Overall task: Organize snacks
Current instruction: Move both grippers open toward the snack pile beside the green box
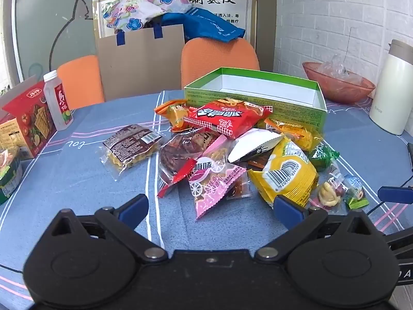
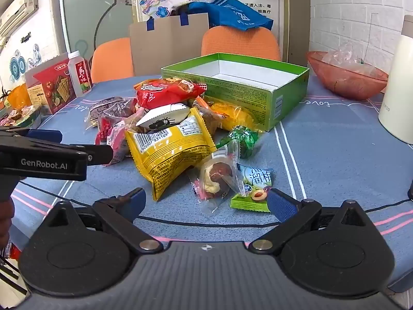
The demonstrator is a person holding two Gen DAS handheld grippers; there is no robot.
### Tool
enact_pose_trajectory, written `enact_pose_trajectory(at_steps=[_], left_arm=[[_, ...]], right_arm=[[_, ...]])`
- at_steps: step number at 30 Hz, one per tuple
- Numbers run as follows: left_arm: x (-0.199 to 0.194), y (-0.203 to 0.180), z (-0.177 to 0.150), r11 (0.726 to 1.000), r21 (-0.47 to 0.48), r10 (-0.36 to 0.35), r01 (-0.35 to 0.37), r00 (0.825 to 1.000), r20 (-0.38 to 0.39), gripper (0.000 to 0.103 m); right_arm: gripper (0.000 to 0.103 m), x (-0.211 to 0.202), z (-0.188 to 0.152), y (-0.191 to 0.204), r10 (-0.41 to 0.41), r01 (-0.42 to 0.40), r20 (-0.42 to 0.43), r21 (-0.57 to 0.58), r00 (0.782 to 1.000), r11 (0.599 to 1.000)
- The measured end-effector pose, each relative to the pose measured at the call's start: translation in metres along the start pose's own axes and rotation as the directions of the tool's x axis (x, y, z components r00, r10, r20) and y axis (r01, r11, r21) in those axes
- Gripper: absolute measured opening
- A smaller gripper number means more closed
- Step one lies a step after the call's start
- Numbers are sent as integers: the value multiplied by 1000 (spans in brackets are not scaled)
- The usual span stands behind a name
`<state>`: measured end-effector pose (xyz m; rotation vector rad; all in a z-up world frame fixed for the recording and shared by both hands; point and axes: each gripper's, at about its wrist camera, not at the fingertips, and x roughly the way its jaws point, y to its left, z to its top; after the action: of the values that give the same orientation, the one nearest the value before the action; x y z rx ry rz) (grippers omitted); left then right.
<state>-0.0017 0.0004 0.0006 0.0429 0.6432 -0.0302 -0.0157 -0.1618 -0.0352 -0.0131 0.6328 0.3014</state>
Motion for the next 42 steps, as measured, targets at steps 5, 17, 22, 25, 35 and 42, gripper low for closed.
enact_pose_trajectory(at_steps=[5,17,22,25,35,42], left_arm=[[2,-1,-1,1000,5,11,-11,1000,9,103],[-3,1,1,1000,-3,0,0,1000,2,103],[-1,2,1,1000,-8,-1,1,1000,-1,103],[0,1,1,1000,-11,-5,5,1000,-5,103],[7,4,3,1000,-26,-17,17,1000,-13,103],[12,6,2,999,-31,-29,28,999,-23,103]], right_arm=[[103,4,2,0,-1,1,-3,-3,1000,1000],[103,0,1,6,2,-2,12,-17,1000,1000],[103,1,1,8,3,-3,7,-21,1000,1000],[103,2,1,9,8,-8,3,-23,1000,1000],[103,9,5,15,43,-43,0,-53,999,998],[103,13,6,17,56,-56,1,-63,998,996]])
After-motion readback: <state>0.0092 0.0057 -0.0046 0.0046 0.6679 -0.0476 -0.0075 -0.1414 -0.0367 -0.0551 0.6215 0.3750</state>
